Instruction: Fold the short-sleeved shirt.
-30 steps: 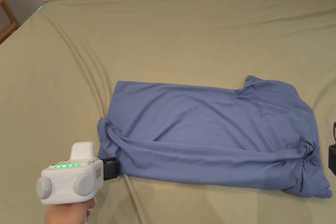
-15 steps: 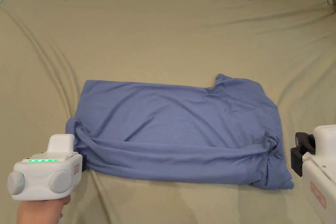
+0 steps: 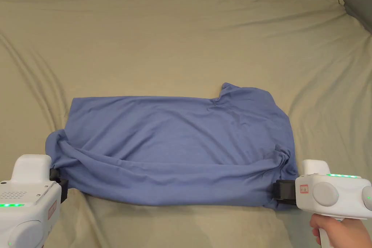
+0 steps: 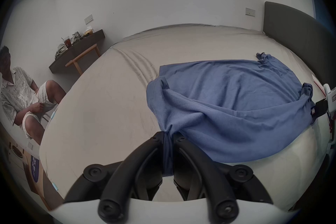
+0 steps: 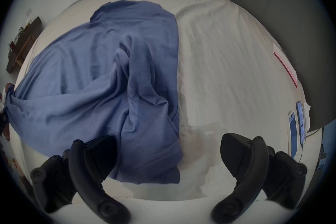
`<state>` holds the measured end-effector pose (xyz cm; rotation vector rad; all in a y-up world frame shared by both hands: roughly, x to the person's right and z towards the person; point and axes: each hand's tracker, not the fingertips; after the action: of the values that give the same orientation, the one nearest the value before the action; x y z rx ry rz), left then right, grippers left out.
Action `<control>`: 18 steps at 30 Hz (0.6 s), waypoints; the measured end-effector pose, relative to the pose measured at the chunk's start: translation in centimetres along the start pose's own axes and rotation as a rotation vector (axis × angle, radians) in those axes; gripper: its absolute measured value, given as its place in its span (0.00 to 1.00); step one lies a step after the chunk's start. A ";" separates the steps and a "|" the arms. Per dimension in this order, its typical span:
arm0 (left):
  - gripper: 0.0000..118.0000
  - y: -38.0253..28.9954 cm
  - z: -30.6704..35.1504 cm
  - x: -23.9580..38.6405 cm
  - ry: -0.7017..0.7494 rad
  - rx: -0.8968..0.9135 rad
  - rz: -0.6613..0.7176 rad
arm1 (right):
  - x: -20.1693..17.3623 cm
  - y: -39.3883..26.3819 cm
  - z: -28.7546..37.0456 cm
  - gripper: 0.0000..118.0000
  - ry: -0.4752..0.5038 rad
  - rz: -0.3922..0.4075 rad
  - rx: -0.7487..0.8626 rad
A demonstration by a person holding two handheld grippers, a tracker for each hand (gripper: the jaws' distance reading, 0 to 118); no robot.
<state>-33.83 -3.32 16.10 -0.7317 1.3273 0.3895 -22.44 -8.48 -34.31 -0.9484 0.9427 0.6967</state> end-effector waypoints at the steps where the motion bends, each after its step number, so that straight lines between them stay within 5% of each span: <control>1: 0.06 -0.2 -0.9 -0.2 -0.001 -0.011 0.003 | -0.2 -0.1 -0.2 0.97 0.009 0.008 -0.003; 6: 0.06 -1.0 -2.1 -0.7 -0.001 -0.047 0.000 | -1.9 0.4 1.0 0.73 0.060 0.014 -0.034; 7: 0.06 -1.2 -2.2 -0.7 -0.002 -0.051 0.001 | -2.2 0.5 1.8 0.52 0.119 0.029 -0.029; 8: 0.06 -1.3 -2.3 -0.8 -0.002 -0.056 0.002 | -2.7 0.5 2.2 0.39 0.062 0.076 -0.018; 9: 0.06 -1.2 -1.9 -0.7 -0.003 -0.061 0.001 | -2.5 0.8 2.0 0.10 0.076 0.132 -0.006; 12: 0.06 -1.5 -1.3 -1.0 -0.007 -0.069 0.002 | -3.1 0.7 3.2 0.09 0.063 0.210 -0.014; 18: 0.05 -2.7 2.1 -2.2 -0.030 -0.080 -0.003 | -0.4 -0.4 9.2 0.09 0.188 0.097 0.007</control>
<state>-31.07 -3.54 19.02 -0.7915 1.2885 0.4515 -19.05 -0.44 -31.45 -0.9790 1.1621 0.6933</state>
